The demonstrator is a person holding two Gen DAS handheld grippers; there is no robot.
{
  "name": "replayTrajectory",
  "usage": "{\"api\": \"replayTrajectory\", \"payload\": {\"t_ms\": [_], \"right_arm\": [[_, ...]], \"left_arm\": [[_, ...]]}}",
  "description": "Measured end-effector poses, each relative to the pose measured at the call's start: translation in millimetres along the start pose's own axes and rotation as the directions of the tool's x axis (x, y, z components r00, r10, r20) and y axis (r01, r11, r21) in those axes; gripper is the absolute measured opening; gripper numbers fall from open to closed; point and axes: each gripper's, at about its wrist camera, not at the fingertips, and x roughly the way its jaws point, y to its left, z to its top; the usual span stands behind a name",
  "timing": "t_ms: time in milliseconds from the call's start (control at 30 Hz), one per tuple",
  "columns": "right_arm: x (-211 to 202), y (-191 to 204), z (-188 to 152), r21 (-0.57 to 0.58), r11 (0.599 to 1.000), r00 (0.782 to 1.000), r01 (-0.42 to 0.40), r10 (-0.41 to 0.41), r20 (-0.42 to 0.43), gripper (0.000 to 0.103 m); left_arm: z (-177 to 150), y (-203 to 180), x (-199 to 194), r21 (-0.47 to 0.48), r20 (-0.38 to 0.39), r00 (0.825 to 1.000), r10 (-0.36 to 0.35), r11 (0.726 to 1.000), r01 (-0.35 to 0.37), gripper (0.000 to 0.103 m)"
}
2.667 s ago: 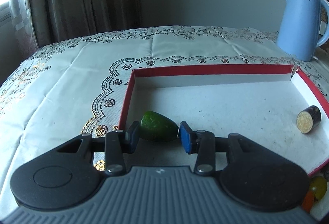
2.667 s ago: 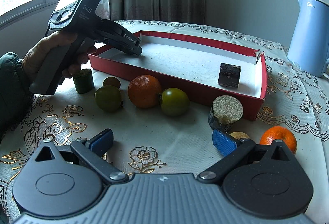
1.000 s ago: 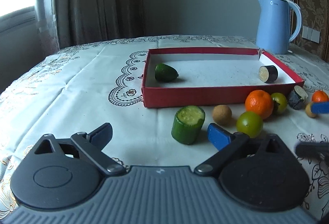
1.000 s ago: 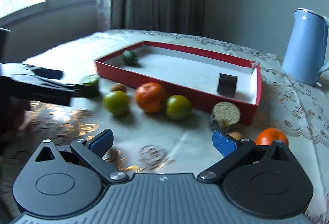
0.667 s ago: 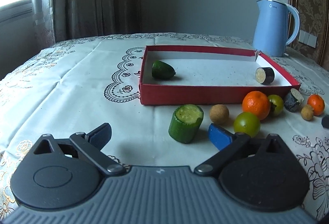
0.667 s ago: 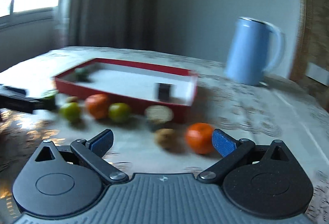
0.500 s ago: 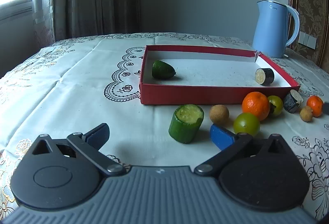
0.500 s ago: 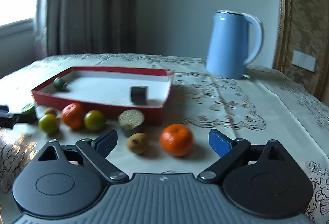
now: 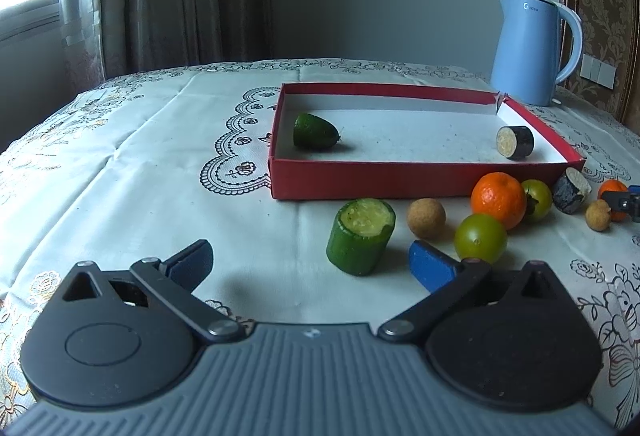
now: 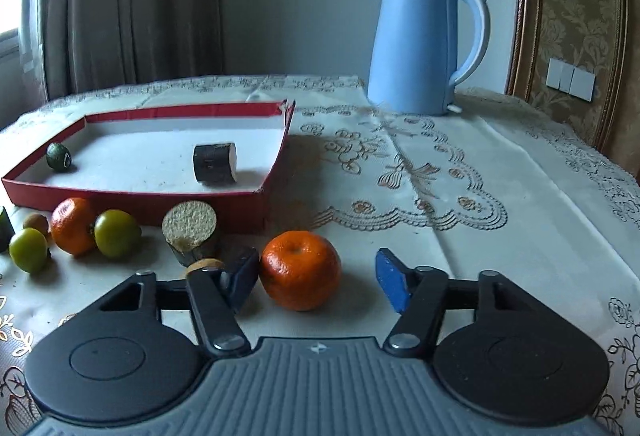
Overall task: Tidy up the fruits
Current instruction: 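Close the right gripper on the mandarin and lift it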
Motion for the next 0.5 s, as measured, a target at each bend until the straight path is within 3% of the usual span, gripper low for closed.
{"api": "replayTrajectory", "payload": {"t_ms": [133, 500], "right_arm": [[3.6, 4.0, 0.2, -0.011, 0.999, 0.999, -0.030, 0.030, -0.021, 0.044], [3.3, -1.3, 0.6, 0.030, 0.999, 1.000, -0.022, 0.023, -0.010, 0.044]], "left_arm": [[-0.4, 0.3, 0.1, -0.001, 0.001, 1.000, -0.001, 1.000, 0.001, 0.103], [-0.1, 0.8, 1.2, -0.007, -0.004, 1.000, 0.000, 1.000, 0.000, 0.103]]}}
